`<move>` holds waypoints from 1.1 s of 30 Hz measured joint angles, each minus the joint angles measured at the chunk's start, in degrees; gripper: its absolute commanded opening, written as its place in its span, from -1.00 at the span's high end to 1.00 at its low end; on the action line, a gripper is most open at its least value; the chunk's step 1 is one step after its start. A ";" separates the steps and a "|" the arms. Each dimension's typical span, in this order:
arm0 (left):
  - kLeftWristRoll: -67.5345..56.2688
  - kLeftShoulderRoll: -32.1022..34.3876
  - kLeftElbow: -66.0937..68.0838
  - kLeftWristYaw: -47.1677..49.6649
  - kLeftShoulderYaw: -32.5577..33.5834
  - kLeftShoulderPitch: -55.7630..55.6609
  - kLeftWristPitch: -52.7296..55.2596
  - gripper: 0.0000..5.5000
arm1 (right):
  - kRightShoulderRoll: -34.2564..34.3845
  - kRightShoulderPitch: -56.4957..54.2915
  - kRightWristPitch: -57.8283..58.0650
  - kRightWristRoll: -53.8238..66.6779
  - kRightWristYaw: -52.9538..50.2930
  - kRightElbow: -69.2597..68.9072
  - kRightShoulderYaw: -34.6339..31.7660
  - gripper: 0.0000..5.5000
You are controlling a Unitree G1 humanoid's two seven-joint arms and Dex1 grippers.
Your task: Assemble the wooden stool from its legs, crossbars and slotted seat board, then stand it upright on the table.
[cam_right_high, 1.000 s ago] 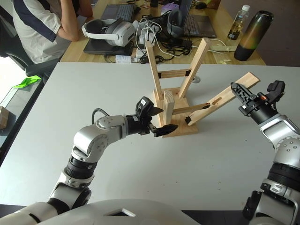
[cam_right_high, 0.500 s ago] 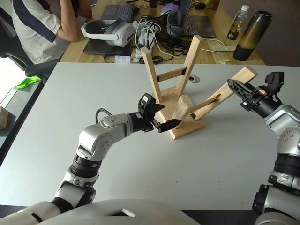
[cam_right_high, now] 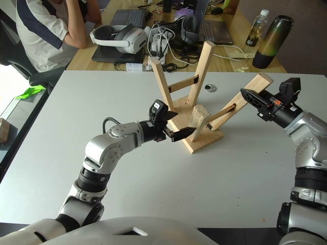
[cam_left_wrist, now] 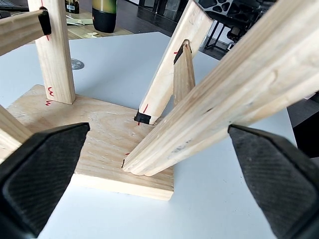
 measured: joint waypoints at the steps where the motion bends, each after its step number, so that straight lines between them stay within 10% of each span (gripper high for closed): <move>1: 0.00 0.00 0.00 0.00 0.00 0.00 0.00 -0.88 | 0.01 0.05 -0.82 0.01 -0.48 -0.06 0.27 0.59; 11: 0.00 -0.08 0.01 0.26 0.18 0.04 0.00 -0.88 | 0.30 -0.86 -7.50 0.55 -3.61 1.45 4.43 0.57; 22: -0.15 -2.57 -0.02 3.67 3.43 -1.14 -0.70 -0.88 | -5.38 -4.31 -14.59 -15.42 -7.86 4.24 17.23 -0.19; 33: 0.28 -4.41 1.24 5.29 5.32 -2.34 -7.36 -0.88 | 10.57 -3.27 -15.44 -11.86 -23.11 3.86 7.95 -0.24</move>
